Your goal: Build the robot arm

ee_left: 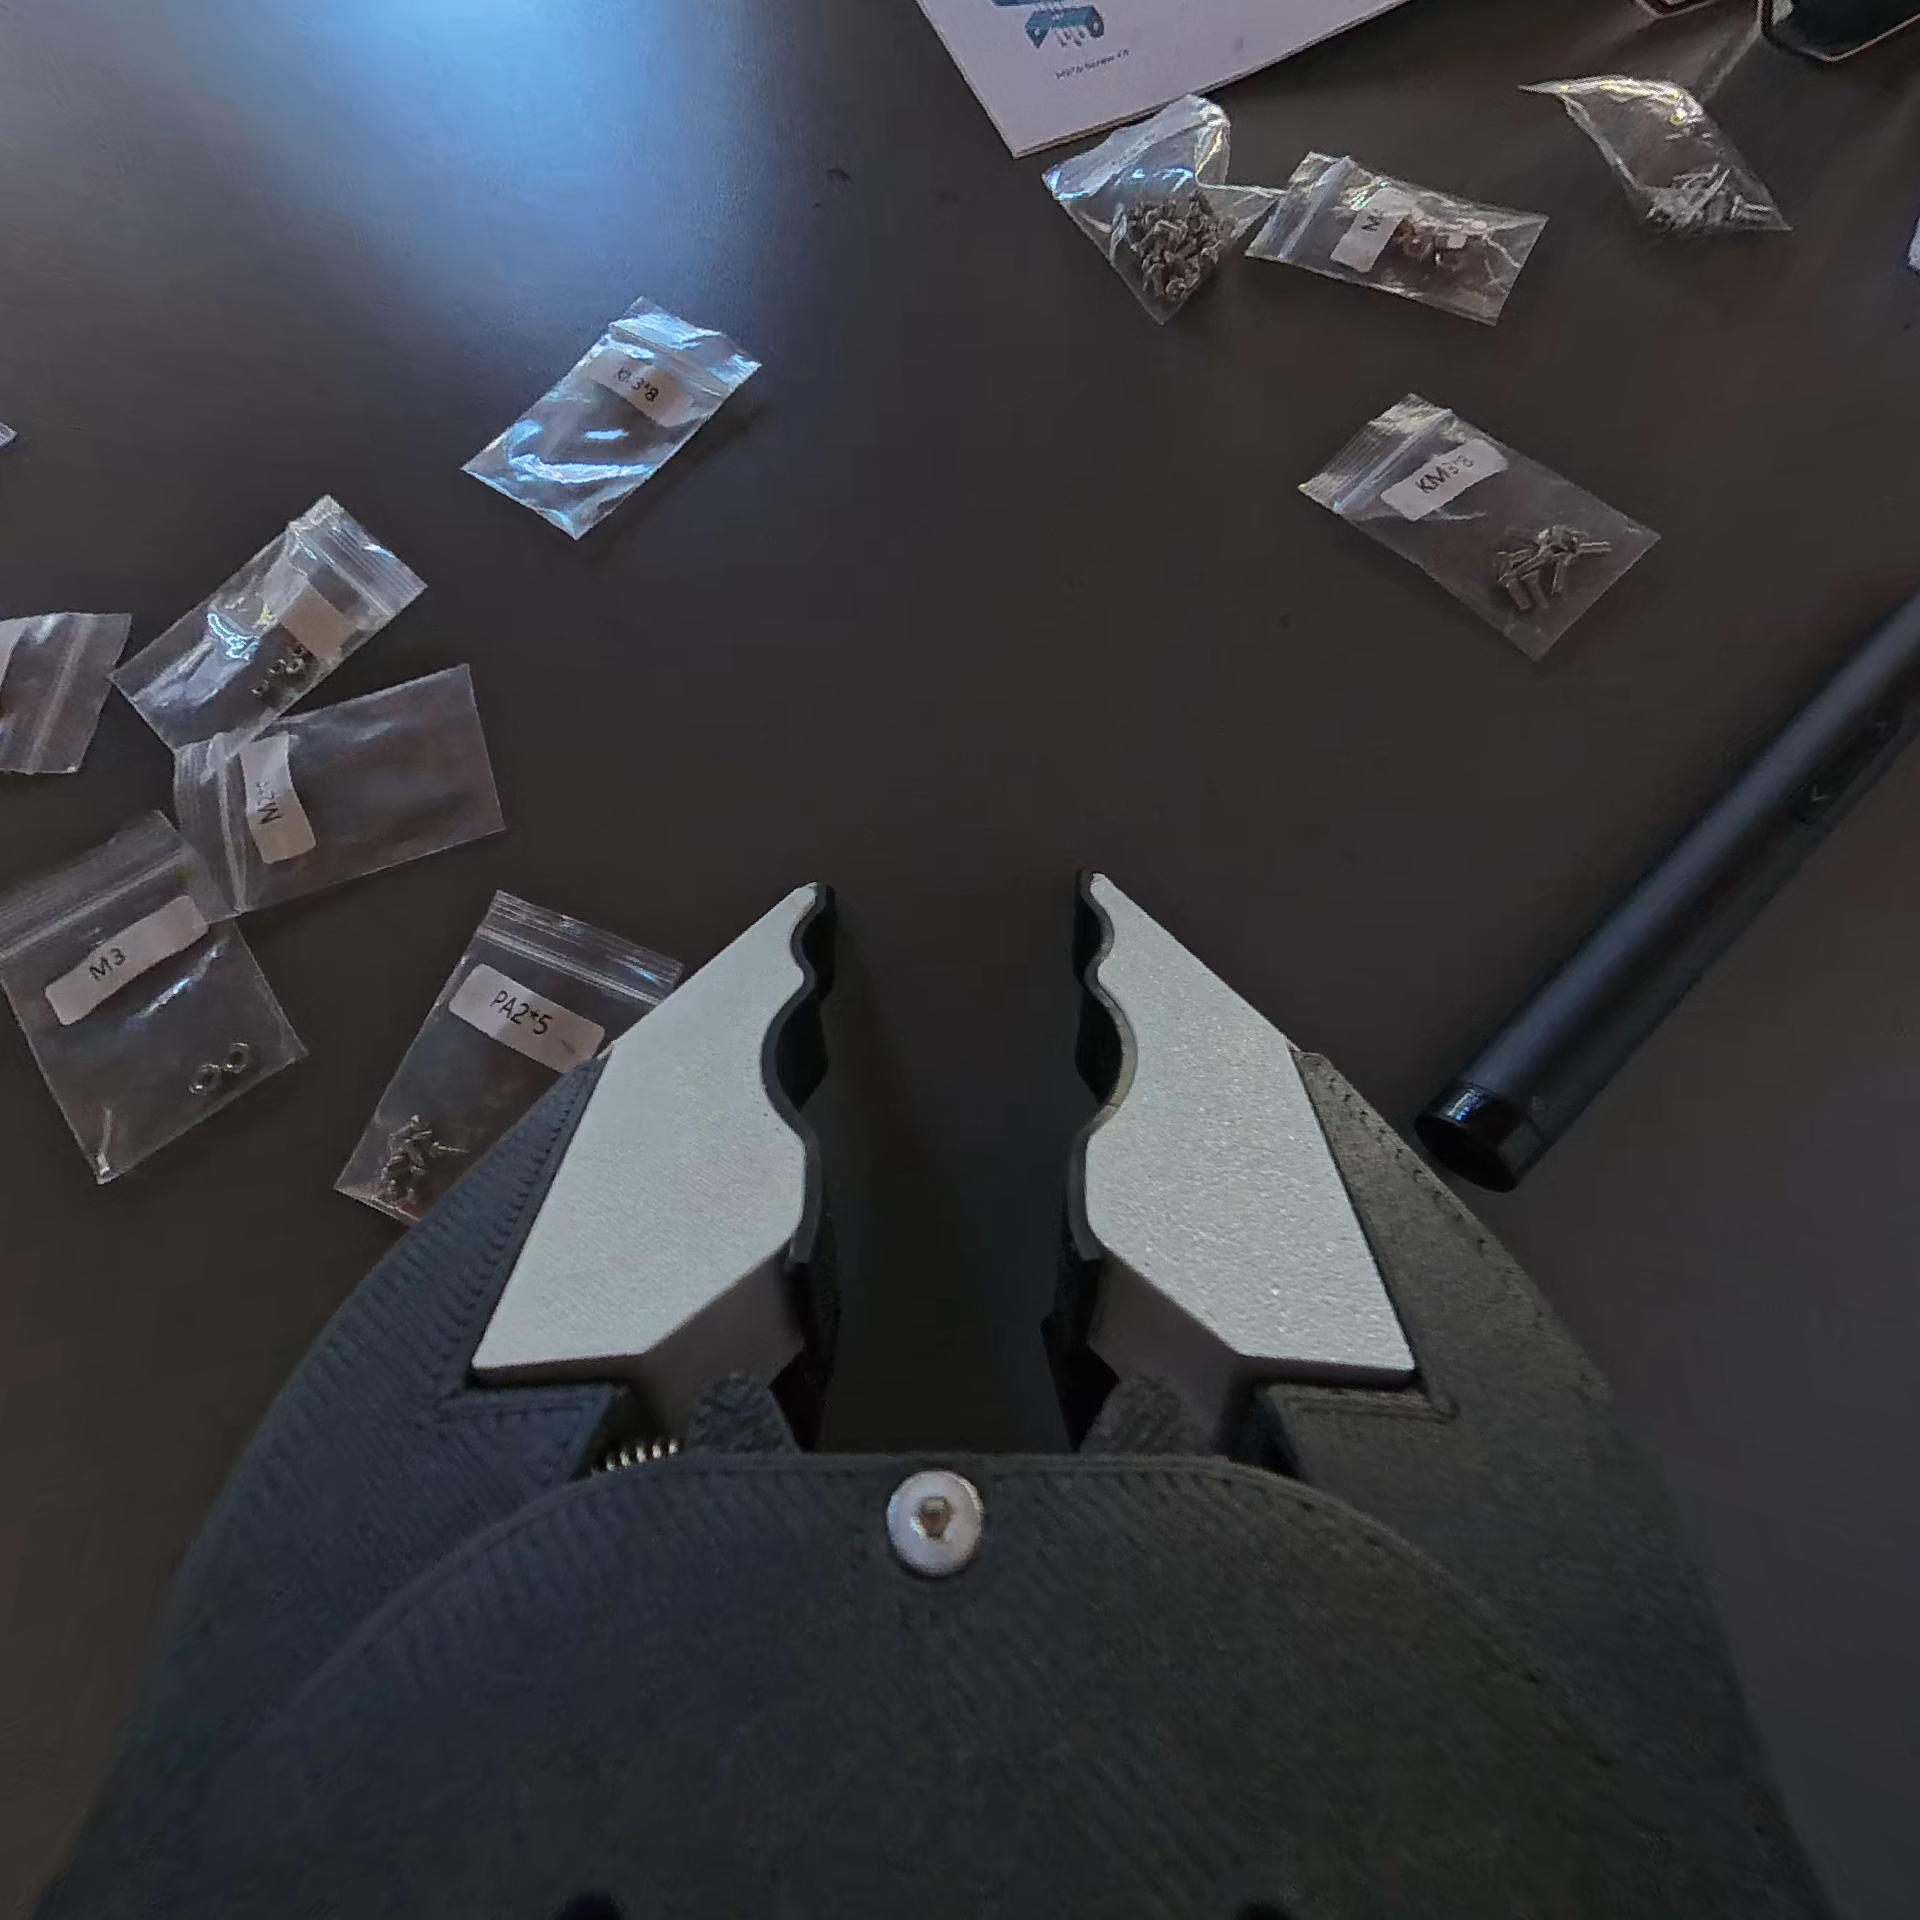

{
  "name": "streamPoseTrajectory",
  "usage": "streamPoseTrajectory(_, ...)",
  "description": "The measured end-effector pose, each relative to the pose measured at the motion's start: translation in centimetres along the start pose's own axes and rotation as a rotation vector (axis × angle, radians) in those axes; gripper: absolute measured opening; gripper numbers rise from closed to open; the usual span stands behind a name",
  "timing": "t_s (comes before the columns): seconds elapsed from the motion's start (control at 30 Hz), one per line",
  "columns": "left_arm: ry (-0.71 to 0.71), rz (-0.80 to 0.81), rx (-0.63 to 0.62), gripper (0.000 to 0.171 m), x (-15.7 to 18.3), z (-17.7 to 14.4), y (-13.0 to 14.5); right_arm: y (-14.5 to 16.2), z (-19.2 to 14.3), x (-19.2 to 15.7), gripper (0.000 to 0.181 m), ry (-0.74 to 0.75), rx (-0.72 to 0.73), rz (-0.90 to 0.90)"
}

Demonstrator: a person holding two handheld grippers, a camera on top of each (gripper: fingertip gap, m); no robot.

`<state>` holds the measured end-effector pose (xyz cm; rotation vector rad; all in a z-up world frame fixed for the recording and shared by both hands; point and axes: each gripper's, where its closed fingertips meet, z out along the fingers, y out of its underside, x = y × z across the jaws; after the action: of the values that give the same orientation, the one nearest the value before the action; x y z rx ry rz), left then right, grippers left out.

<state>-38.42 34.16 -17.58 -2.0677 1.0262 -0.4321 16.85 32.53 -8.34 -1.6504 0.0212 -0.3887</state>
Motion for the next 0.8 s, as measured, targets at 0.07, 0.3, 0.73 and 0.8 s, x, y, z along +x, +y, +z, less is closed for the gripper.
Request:
streamPoseTrajectory(0.07, 0.011, 0.008, 0.001, 0.043, 0.2, 0.0, 0.0, 0.1, 0.1, -0.2, 0.000, 0.003, -0.006, -0.026)
streamPoseTrajectory(0.3, -0.007, 0.071, 0.173, 0.031, 1.9, -3.1, -1.3, 0.2, 0.2, -0.5, 0.002, 0.033, -0.025, -0.114)
streamPoseTrajectory(0.73, -0.153, -0.129, 0.326, 0.066, -3.9, -16.2, 3.6, 0.0, 0.1, -0.2, 0.015, 0.166, -0.061, -0.308)
streamPoseTrajectory(0.8, -0.152, -0.178, 0.336, 0.068, -5.3, -17.9, 5.1, -1.2, -0.7, -1.4, 0.016, 0.174, -0.019, -0.330)
